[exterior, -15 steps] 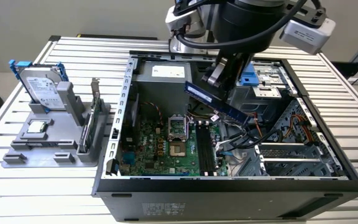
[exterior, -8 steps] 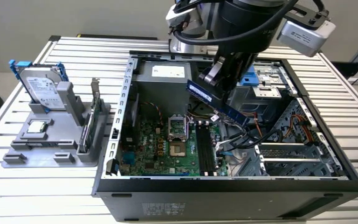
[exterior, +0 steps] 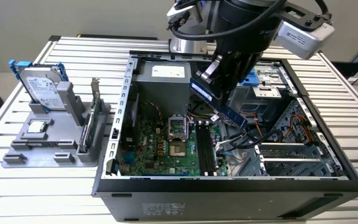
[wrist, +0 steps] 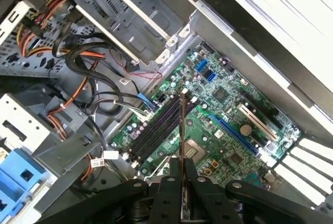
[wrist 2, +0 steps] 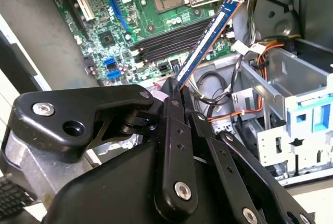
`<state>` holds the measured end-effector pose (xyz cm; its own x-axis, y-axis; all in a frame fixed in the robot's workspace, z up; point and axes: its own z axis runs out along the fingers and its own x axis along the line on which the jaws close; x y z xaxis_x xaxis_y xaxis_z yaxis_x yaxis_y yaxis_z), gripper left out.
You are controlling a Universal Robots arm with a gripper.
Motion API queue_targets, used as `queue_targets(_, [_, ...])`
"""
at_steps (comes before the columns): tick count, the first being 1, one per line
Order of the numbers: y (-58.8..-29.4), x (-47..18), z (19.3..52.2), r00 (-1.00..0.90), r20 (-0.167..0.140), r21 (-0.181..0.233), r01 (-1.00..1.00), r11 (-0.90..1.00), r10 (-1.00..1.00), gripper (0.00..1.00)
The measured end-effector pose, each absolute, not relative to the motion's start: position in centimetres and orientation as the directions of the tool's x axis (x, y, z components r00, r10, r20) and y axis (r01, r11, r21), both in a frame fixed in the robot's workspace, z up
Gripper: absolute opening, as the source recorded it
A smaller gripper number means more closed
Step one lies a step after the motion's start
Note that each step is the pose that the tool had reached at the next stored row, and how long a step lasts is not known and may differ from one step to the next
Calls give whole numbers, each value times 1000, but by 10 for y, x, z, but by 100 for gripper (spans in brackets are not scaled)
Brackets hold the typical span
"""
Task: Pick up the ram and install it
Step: 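Insert the ram into the slot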
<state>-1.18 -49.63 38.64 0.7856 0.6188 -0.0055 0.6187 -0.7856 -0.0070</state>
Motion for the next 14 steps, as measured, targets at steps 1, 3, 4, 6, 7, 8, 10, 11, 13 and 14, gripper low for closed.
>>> queue_targets(1, [-496,-12,386,793,-5,-7,609,-793,609,0])
queue_targets(3, [-496,-12,386,809,-5,-7,587,-809,587,0])
queue_targets(4, [-496,-12,386,818,-5,-7,576,-818,576,0])
queue_targets(6, [-496,-12,386,833,-5,-7,553,-833,553,0])
queue_targets(7, [-496,-12,386,840,-5,-7,542,-840,542,0])
queue_targets(8, [-496,-12,386,848,-5,-7,530,-848,530,0])
queue_targets(10, [-496,-12,386,862,-5,-7,507,-862,508,0])
queue_targets(11, [-496,-12,386,868,-5,-7,496,-868,496,0])
queue_targets(13, [-496,-12,386,881,-5,-7,473,-881,473,0])
queue_targets(14, [-496,-12,386,887,-5,-7,461,-887,461,0])
